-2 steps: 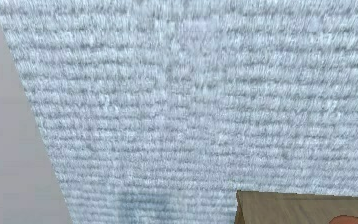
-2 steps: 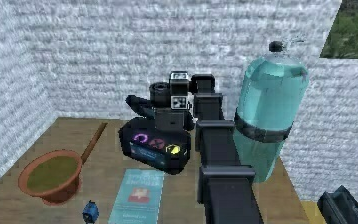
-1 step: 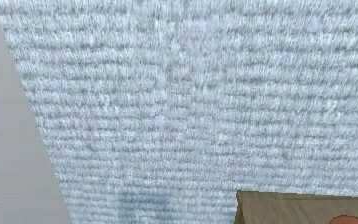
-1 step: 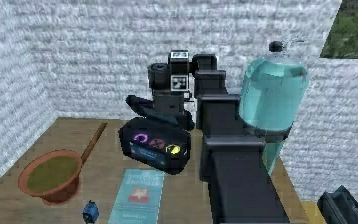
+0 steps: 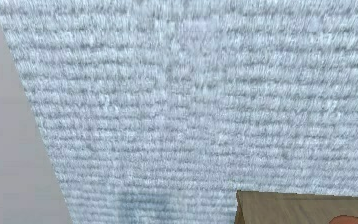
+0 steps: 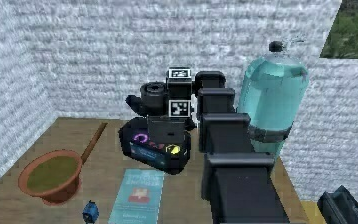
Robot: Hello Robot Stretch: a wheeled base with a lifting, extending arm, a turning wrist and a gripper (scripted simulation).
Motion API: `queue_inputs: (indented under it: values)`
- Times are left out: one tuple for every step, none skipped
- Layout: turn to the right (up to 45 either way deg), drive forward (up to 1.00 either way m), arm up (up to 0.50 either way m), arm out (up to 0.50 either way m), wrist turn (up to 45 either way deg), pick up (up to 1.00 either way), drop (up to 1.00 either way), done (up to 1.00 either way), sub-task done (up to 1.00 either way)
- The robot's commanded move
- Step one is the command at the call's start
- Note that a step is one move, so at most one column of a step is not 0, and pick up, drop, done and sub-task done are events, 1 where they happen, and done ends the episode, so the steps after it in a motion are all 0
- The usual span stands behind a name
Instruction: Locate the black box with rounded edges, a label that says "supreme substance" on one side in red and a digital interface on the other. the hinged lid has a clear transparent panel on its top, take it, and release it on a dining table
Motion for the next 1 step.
queue_inputs:
  values:
    - [0.0, 0.0, 0.0, 0.0, 0.0, 0.0, 0.0, 1.0, 0.0]
